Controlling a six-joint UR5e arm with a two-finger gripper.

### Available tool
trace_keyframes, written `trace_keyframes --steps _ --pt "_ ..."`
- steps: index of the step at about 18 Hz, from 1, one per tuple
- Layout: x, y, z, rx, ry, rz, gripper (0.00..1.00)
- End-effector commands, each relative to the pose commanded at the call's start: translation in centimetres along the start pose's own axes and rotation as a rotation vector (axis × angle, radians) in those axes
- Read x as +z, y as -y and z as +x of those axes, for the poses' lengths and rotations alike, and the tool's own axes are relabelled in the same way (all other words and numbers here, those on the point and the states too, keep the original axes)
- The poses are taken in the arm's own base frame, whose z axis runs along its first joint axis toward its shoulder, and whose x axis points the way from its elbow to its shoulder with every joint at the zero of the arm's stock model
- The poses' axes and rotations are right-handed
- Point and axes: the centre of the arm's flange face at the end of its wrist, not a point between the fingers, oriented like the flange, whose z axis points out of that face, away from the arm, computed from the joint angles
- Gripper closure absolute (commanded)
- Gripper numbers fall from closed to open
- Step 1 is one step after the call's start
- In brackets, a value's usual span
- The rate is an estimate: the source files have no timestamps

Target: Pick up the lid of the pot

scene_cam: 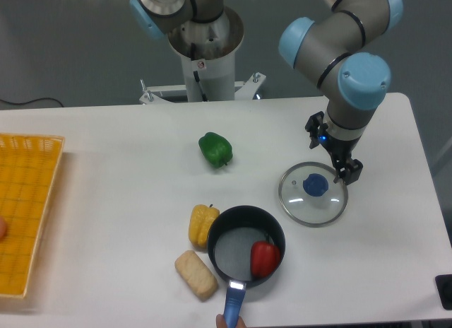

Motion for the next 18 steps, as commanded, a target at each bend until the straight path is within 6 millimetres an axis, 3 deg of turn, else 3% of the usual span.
trace_keyframes --steps 8,11,14,18 --pt "0.8 0.0 0.5 0.028 -0.016 0.004 0.00" --pt "2.6 -1.2 1.4 -0.001 -0.048 0.013 0.00" --pt "2.8 -2.4 1.4 -0.015 -0.029 0.006 0.00" --pt "3.2 -2.3 1.1 -0.032 -0.019 -0.007 0.00"
